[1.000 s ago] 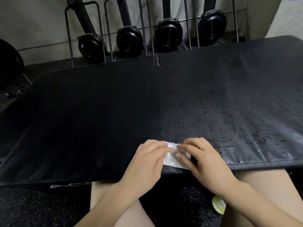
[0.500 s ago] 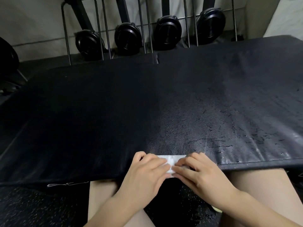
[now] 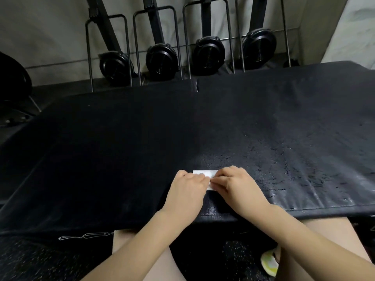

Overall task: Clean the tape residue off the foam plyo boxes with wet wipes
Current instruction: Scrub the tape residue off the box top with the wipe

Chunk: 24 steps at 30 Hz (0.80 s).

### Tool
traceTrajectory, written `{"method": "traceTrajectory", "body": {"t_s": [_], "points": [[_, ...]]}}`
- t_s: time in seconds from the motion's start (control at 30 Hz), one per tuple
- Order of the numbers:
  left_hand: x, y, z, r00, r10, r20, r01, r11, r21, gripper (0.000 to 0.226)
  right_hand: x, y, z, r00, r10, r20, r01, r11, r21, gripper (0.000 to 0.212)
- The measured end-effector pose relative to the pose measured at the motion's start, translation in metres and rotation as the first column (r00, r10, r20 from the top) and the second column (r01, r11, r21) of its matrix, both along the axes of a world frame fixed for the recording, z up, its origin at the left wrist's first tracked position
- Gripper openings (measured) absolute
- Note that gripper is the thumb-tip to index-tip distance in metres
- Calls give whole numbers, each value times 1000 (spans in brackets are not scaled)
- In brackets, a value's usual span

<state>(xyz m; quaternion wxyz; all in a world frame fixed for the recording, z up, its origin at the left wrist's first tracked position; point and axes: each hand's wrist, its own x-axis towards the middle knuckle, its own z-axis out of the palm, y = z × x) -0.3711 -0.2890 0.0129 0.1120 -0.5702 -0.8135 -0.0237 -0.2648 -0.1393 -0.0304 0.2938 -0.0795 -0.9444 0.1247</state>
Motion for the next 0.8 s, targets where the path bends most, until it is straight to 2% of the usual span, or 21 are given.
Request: {"method": "traceTrajectory", "body": {"t_s": [0.17, 0.3, 0.4, 0.57, 0.7, 0.8], "points": [[25, -26, -19, 991, -132, 7, 131, 990, 60, 14, 38, -13, -4, 990, 114, 86, -113, 993, -26, 28], [16, -15, -28, 994, -88, -58, 93, 992, 83, 29, 24, -7, -6, 994, 94, 50, -92, 995, -40, 23], [-6, 8, -23, 999, -24, -36, 28, 995, 97, 25, -5, 11, -1, 997, 48, 59, -46, 998, -35, 13], [-51, 56, -4, 998, 66, -21, -66, 998, 1, 12, -61, 51, 4, 989, 28, 144, -15, 996, -90, 25], [-62, 75, 6, 993, 101, -60, -107, 988, -111, 19, -76, 61, 6, 981, 6, 192, 23, 989, -147, 17], [-51, 67, 8, 994, 71, -77, -78, 993, -91, 18, -66, 56, 7, 984, 1, 180, 22, 992, -122, 15]]}}
